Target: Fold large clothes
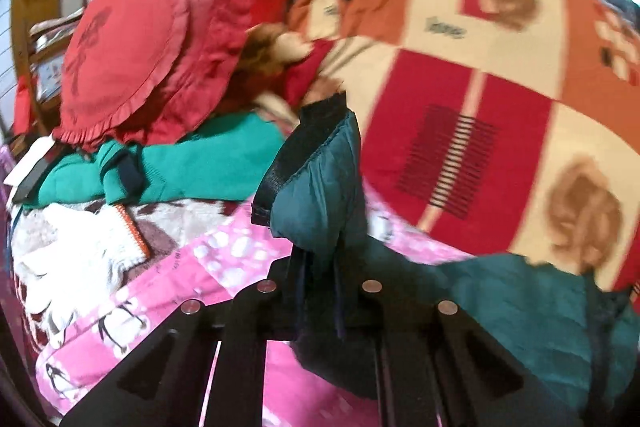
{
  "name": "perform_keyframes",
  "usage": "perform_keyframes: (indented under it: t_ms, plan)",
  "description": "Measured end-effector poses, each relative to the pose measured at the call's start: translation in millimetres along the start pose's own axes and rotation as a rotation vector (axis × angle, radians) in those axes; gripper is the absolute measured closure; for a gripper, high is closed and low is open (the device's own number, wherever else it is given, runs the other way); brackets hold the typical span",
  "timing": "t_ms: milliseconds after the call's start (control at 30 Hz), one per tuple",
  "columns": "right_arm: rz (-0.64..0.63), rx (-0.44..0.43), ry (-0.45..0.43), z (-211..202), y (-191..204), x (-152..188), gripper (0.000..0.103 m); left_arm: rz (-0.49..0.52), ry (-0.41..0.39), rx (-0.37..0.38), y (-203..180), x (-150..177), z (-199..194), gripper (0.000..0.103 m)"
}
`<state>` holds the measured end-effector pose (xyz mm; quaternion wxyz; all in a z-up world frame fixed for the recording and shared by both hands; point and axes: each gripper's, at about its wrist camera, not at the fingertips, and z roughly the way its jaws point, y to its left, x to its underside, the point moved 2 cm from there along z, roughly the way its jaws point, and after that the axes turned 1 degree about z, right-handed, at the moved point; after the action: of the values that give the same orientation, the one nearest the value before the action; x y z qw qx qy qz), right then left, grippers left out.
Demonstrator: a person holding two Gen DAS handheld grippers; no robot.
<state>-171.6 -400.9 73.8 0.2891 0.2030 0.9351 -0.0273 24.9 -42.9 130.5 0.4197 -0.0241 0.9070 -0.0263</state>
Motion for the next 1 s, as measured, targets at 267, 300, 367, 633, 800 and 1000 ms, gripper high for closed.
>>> perform_keyframes:
  t_ms: [267,300,367,633,800,1000]
  plan:
    - [0.015,0.022,-0.021,-20.1,-16.2,8.0,0.0,0.119,-0.024,0.136,-62.3,18.2,-62.0,0.103]
    - [0.018,0.024,-0.023,-22.5,-19.2,8.8,0.0,0.14,-0.024,0.153,-71.7,21.5,-68.6,0.103]
    - [0.024,0.03,-0.031,-26.6,-25.0,10.6,0.0,0.164,-0.021,0.189,-89.2,29.8,-82.2,0.103]
    - [0.058,0.055,-0.043,-39.8,-56.2,13.3,0.0,0.289,0.017,0.305,-161.5,69.2,-118.6,0.103]
    - [0.078,0.082,-0.038,-44.8,-82.8,13.6,0.0,0.358,0.044,0.365,-210.9,96.5,-131.3,0.103]
    - [0.128,0.11,-0.024,-44.1,-120.6,22.7,0.0,0.426,0.103,0.412,-265.2,133.0,-127.8,0.103]
